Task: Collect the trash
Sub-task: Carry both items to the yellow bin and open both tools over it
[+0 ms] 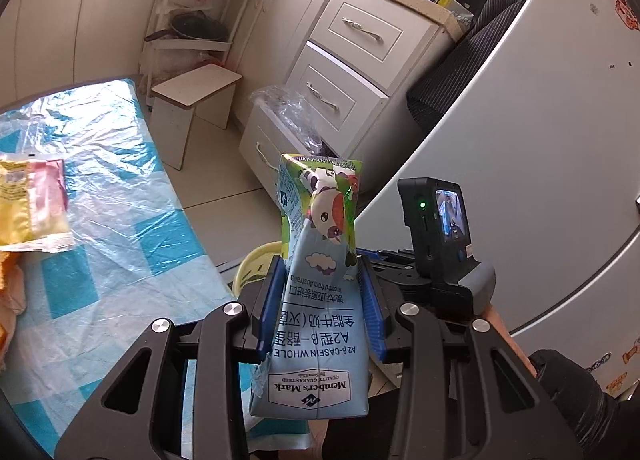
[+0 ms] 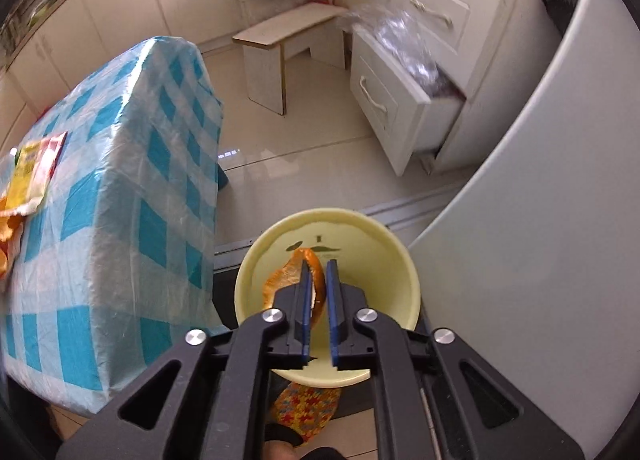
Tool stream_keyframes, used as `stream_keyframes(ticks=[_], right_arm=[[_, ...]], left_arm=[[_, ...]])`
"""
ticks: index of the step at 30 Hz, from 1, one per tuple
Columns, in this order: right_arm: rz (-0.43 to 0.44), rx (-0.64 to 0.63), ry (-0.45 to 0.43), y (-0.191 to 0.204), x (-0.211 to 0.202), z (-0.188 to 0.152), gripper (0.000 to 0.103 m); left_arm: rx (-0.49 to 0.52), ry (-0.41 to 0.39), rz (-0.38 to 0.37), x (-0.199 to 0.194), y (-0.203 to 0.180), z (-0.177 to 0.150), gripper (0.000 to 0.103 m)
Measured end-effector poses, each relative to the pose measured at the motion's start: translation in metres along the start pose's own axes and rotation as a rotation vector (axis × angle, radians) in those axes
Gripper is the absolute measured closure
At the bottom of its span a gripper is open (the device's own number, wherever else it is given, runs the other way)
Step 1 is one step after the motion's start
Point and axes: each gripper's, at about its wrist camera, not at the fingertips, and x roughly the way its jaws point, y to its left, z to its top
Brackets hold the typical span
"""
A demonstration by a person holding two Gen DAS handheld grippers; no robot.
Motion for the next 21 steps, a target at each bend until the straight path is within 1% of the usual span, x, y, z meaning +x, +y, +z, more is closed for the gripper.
stream_keyframes(ticks=[1,2,4,6,8,10,11,13,14,15,16,17,18,19,21], right_arm=[[0.007,0.036,-0.011,-0.006,-0.002,0.001,0.063],[0.013,0.068,-0.032,-0.011,-0.005,0.003,0.059],[0.025,0.109,-0.089,-0.019,-0.019,0.006,0.059],[0.042,0.149,-0.175,-0.026,-0.037,0.008,0.056],[0.064,0.181,-0.284,-0.031,-0.059,0.010,0.048],[0.061,0.197,-0.399,-0.034,-0.084,0.009,0.041],[0.059,0.201,-0.445,-0.035,-0.093,0.009,0.038],[0.057,0.203,-0.514,-0.036,-0.106,0.009,0.035],[0.060,0.202,-0.531,-0.035,-0.109,0.012,0.035],[0.067,0.202,-0.543,-0.035,-0.111,0.013,0.035],[0.073,0.204,-0.545,-0.036,-0.111,0.014,0.035],[0.078,0.208,-0.543,-0.037,-0.111,0.015,0.035],[0.084,0.215,-0.542,-0.038,-0.109,0.017,0.035],[0.088,0.223,-0.540,-0.040,-0.109,0.018,0.035],[0.095,0.235,-0.539,-0.044,-0.109,0.020,0.035]], left_arm=[[-0.005,0.006,0.000,0.007,-0.001,0.000,0.068],[-0.015,0.017,0.000,0.017,-0.001,-0.001,0.068],[-0.036,0.040,-0.002,0.035,-0.002,-0.002,0.068],[-0.049,0.062,-0.001,0.052,-0.004,-0.004,0.068],[-0.055,0.084,0.001,0.068,-0.007,-0.006,0.068],[-0.057,0.106,0.008,0.086,-0.012,-0.008,0.068],[-0.058,0.120,0.015,0.096,-0.014,-0.009,0.068],[-0.058,0.155,0.026,0.117,-0.018,-0.011,0.068],[-0.054,0.180,0.036,0.130,-0.021,-0.012,0.068],[-0.051,0.201,0.045,0.141,-0.023,-0.012,0.066],[-0.048,0.218,0.052,0.151,-0.026,-0.012,0.060],[-0.045,0.236,0.058,0.161,-0.027,-0.012,0.056],[-0.046,0.248,0.069,0.167,-0.029,-0.011,0.048],[-0.052,0.252,0.076,0.171,-0.030,-0.011,0.044],[-0.060,0.249,0.088,0.169,-0.029,-0.010,0.043]])
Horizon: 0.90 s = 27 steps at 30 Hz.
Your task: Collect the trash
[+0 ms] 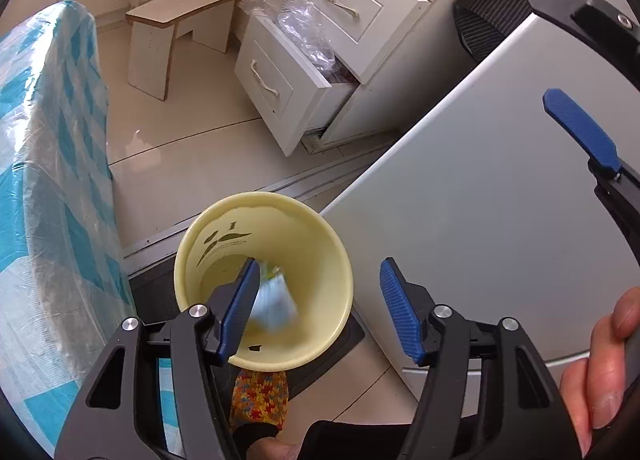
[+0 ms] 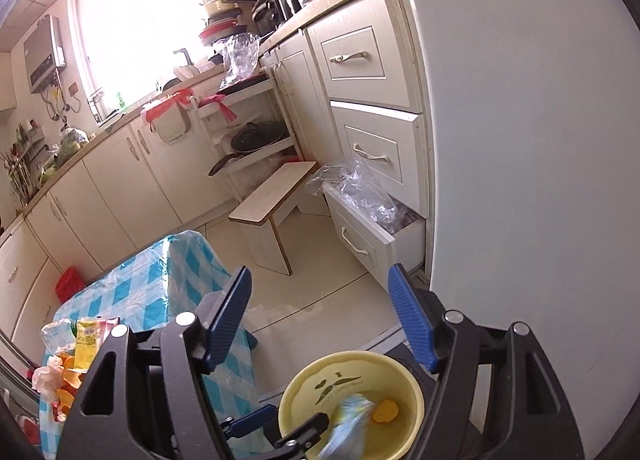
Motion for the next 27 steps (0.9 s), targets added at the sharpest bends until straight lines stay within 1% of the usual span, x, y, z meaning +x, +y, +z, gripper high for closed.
stream_keyframes(ticks=[1,3,5,7,10,11,15,17,18,23,27], right_arm=[[0.002,0.005,-0.002,0.000,-0.001,0.000,0.035],[0.007,0.009,0.000,0.000,-0.002,0.000,0.034],[0.017,0.003,0.008,0.003,-0.001,0.000,0.034],[0.026,-0.015,0.009,0.010,-0.003,-0.002,0.033],[0.045,-0.056,0.014,0.027,-0.004,-0.005,0.029],[0.053,-0.071,0.017,0.033,-0.005,-0.007,0.029],[0.089,-0.133,0.024,0.062,-0.008,-0.013,0.028],[0.106,-0.167,0.017,0.078,-0.014,-0.017,0.025],[0.114,-0.187,0.010,0.088,-0.018,-0.019,0.024],[0.127,-0.305,-0.038,0.136,-0.039,-0.037,0.013],[0.157,-0.362,-0.008,0.169,-0.045,-0.063,0.012]], left_arm=[[0.003,-0.008,0.011,-0.005,0.000,-0.001,0.040],[0.023,-0.036,0.055,-0.020,-0.001,-0.006,0.036],[0.063,-0.081,0.132,-0.044,-0.004,-0.014,0.030],[0.095,-0.134,0.207,-0.070,-0.003,-0.024,0.022],[0.110,-0.194,0.316,-0.110,0.006,-0.040,0.017],[0.105,-0.207,0.338,-0.122,0.010,-0.044,0.017],[0.059,-0.264,0.426,-0.174,0.034,-0.064,0.014],[0.029,-0.288,0.463,-0.196,0.049,-0.073,0.013],[0.019,-0.297,0.475,-0.204,0.054,-0.076,0.012],[-0.046,-0.360,0.536,-0.261,0.090,-0.105,0.011],[-0.131,-0.404,0.584,-0.295,0.122,-0.128,0.010]])
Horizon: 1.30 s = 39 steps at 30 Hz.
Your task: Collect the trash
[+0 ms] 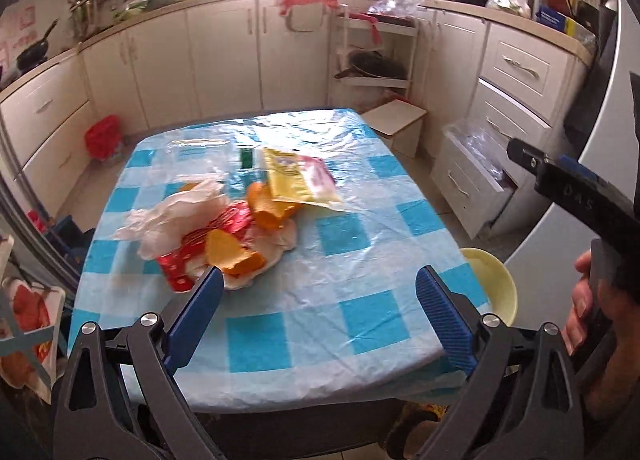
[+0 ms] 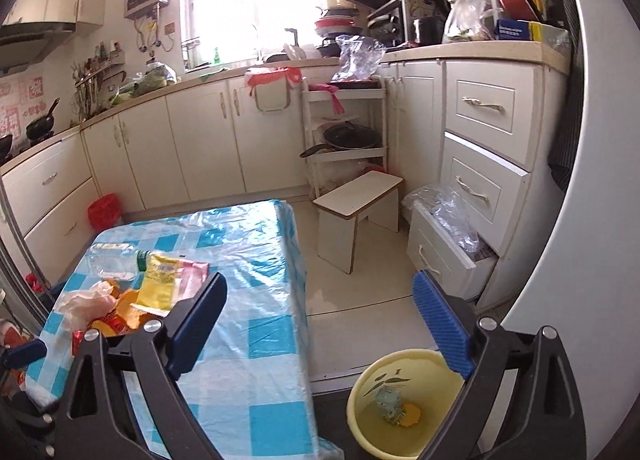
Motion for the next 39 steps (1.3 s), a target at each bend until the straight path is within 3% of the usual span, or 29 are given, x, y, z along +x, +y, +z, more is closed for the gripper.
stream_keyframes(ticks=[4,16,39], right_arm=[[0.034,-0.045,0.023,0.038,0.002,-0.006,0.012],[0.101,-0.178,0.042,0.113,-0.004,-0.028,0.012],[0.110,-0.161,0.062,0.114,-0.003,-0.031,0.012]], left_arm=[[-0.077,0.003,0.047,-0.006,0.039,-0.010,0.010],[-0.164,-0.039,0.115,-0.031,0.086,-0.027,0.010],[-0.220,-0.048,0.137,-0.033,0.109,-0.034,0.010]])
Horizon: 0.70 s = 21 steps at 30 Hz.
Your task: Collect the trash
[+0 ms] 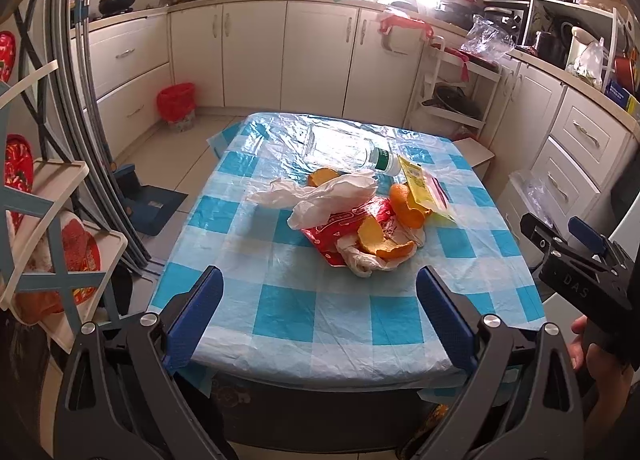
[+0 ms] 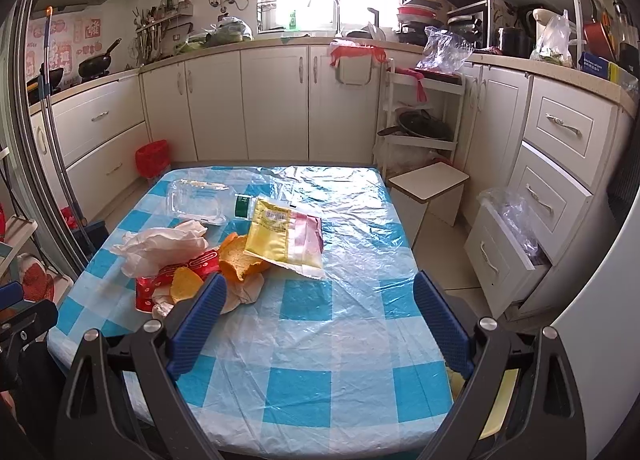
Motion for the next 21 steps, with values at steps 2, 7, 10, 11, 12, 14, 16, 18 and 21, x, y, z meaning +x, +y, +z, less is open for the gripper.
stream_keyframes(ticks=[2,7,10,11,12,14,16,18,21], right_arm=[[0.003,-0.002,0.003,0.001,0.000,0.000,0.012],[0.007,-0.006,0.008,0.003,0.002,-0.001,0.012],[0.010,-0.004,0.011,0.003,0.003,-0.001,0.012],[0.010,-0.004,0.012,0.003,0.003,-0.001,0.012],[0.011,-0.005,0.013,0.003,0.004,-0.002,0.012],[0.012,-0.006,0.015,0.004,0.004,-0.002,0.012],[0.013,-0.009,0.017,0.005,0.004,-0.003,0.012],[0.014,-0.009,0.019,0.005,0.005,-0.003,0.012],[0.015,-0.009,0.024,0.005,0.006,-0.004,0.012]], left_arm=[[-0.001,0.000,0.001,0.000,0.000,0.000,0.010],[-0.011,0.004,0.006,0.001,0.005,0.000,0.010],[-0.016,0.003,0.010,0.002,0.007,0.001,0.010],[-0.016,0.002,0.011,0.002,0.007,0.001,0.010],[-0.015,0.001,0.012,0.003,0.008,0.002,0.010],[-0.006,-0.004,0.020,0.005,0.008,0.003,0.010],[-0.001,-0.006,0.030,0.008,0.010,0.005,0.010],[-0.004,-0.005,0.037,0.011,0.013,0.007,0.010],[0.002,-0.005,0.035,0.017,0.017,0.010,0.010]])
